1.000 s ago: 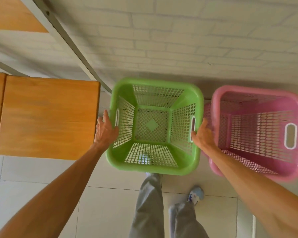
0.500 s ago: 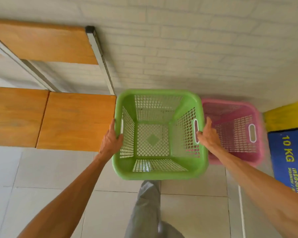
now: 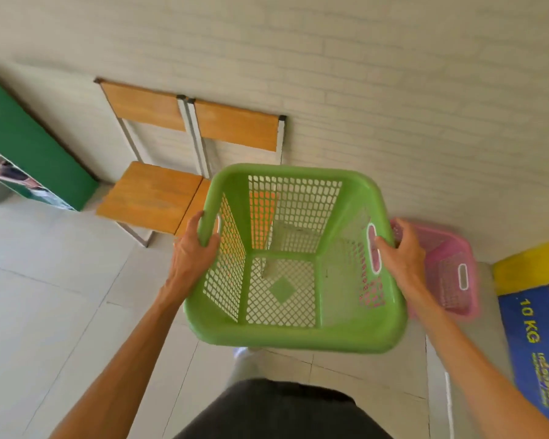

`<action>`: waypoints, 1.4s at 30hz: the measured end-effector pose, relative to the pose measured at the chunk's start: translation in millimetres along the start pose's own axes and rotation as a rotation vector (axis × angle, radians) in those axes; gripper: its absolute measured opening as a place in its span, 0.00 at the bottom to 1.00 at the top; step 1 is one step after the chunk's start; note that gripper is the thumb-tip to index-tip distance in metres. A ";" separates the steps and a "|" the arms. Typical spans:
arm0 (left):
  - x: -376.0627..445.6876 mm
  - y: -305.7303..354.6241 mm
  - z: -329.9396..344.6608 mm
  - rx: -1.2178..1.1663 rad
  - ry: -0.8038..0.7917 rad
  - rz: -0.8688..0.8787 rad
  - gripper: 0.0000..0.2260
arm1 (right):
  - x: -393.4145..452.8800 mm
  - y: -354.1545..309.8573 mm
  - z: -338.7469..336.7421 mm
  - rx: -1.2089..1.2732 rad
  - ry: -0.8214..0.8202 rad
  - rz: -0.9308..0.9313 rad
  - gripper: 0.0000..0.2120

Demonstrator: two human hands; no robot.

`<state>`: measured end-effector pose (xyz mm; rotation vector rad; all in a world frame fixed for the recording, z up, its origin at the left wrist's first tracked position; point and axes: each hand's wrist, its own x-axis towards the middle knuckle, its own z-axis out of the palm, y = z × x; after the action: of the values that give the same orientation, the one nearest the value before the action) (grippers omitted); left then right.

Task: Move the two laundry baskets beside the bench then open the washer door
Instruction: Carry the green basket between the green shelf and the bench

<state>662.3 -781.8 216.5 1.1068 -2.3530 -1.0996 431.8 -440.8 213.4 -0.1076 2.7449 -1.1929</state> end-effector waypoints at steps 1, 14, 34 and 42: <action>-8.9 -7.9 -20.9 0.019 0.033 -0.013 0.25 | -19.3 -11.5 7.7 0.023 0.010 -0.010 0.27; -105.6 -233.1 -307.2 -0.048 0.373 -0.376 0.23 | -199.2 -220.1 244.9 0.119 -0.363 -0.253 0.24; 24.7 -439.2 -547.1 -0.102 0.610 -0.560 0.24 | -256.5 -500.3 579.7 0.154 -0.624 -0.439 0.27; 185.8 -487.2 -617.3 -0.068 0.621 -0.574 0.25 | -206.0 -613.2 692.6 0.173 -0.627 -0.369 0.24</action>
<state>1137.2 -1434.9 245.2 1.8399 -1.5460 -0.8112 752.1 -1332.7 217.1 -0.8410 2.1144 -1.2046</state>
